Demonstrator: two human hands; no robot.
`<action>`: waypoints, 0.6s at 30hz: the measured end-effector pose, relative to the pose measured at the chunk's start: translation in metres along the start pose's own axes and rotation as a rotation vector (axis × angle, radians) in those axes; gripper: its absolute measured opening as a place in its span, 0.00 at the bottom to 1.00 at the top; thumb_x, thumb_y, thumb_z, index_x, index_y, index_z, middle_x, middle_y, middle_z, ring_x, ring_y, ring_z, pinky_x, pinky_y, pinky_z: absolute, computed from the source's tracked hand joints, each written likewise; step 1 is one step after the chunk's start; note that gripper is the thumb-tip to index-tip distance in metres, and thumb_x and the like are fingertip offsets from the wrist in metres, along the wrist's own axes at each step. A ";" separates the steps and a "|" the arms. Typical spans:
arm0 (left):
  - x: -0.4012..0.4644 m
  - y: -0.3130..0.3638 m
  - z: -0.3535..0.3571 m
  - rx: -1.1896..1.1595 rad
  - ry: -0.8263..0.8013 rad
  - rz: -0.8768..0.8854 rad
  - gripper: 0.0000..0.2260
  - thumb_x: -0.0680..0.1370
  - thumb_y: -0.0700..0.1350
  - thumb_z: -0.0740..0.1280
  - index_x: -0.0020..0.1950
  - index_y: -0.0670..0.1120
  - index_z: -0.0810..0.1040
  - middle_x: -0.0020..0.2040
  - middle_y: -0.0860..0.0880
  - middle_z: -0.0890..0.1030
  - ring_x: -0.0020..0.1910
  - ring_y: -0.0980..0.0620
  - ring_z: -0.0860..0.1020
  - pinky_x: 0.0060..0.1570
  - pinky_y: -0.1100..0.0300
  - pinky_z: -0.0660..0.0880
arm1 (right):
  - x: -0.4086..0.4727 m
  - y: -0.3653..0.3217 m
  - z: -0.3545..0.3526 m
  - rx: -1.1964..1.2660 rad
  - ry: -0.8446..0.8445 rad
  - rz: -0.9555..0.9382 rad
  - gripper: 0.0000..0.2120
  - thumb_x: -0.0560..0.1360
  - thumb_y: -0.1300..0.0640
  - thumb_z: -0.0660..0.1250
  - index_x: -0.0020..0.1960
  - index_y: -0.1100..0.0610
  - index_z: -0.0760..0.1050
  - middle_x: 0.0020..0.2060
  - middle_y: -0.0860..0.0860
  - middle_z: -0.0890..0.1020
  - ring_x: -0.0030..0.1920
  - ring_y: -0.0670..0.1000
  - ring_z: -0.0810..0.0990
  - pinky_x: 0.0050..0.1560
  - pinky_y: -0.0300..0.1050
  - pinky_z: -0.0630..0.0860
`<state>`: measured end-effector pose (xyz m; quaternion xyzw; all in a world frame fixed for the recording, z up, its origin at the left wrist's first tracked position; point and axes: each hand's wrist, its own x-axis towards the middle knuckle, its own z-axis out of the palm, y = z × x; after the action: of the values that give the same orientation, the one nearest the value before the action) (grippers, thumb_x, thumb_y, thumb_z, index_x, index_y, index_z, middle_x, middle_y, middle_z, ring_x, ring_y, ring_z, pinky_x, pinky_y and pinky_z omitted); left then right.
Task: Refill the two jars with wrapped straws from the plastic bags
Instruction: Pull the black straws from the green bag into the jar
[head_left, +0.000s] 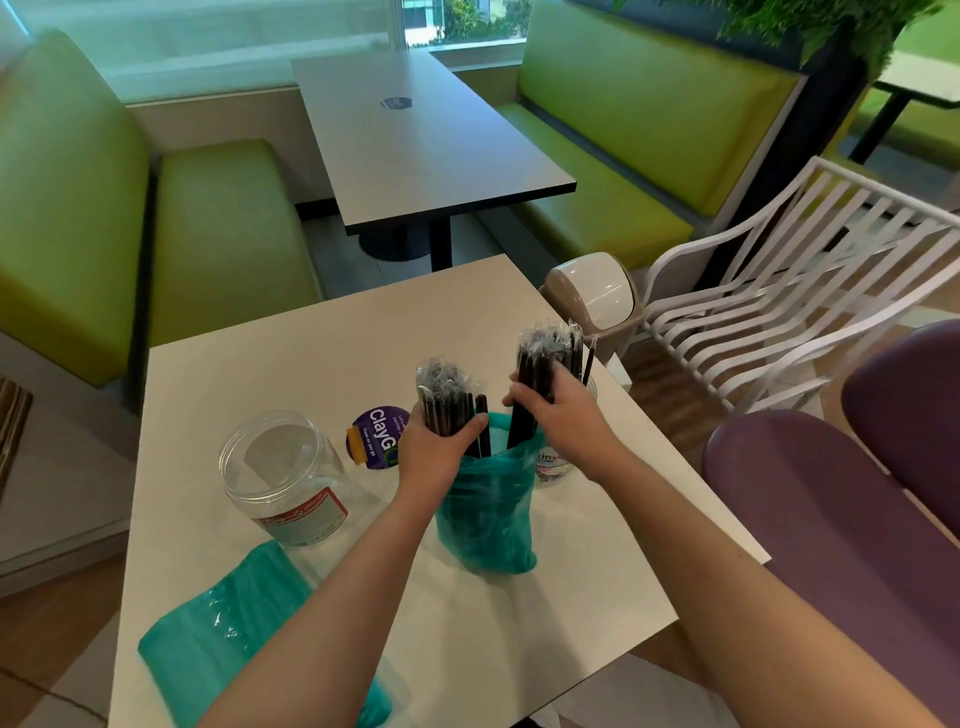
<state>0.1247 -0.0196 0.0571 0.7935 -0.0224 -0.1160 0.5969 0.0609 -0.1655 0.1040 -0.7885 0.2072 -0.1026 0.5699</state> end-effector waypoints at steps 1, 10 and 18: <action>0.000 0.001 0.001 0.008 -0.004 0.006 0.28 0.68 0.52 0.78 0.65 0.46 0.73 0.55 0.53 0.79 0.53 0.54 0.76 0.54 0.60 0.73 | 0.001 -0.006 -0.005 -0.008 0.015 -0.014 0.06 0.80 0.55 0.64 0.57 0.54 0.74 0.45 0.49 0.85 0.47 0.42 0.82 0.45 0.32 0.77; -0.002 0.004 0.005 0.042 -0.043 0.000 0.29 0.69 0.51 0.78 0.66 0.45 0.72 0.55 0.52 0.78 0.53 0.55 0.74 0.54 0.61 0.70 | 0.022 -0.058 -0.056 -0.020 0.300 -0.154 0.11 0.81 0.52 0.61 0.59 0.58 0.68 0.43 0.51 0.83 0.39 0.41 0.82 0.38 0.34 0.77; -0.004 0.002 0.004 0.009 -0.055 -0.021 0.29 0.68 0.51 0.78 0.65 0.47 0.72 0.51 0.57 0.76 0.54 0.54 0.75 0.53 0.61 0.71 | 0.026 -0.066 -0.071 -0.257 0.432 -0.228 0.22 0.82 0.48 0.58 0.71 0.59 0.61 0.55 0.54 0.81 0.55 0.55 0.79 0.57 0.51 0.75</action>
<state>0.1205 -0.0229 0.0581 0.7930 -0.0308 -0.1441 0.5911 0.0699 -0.2199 0.1878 -0.8324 0.2454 -0.3046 0.3925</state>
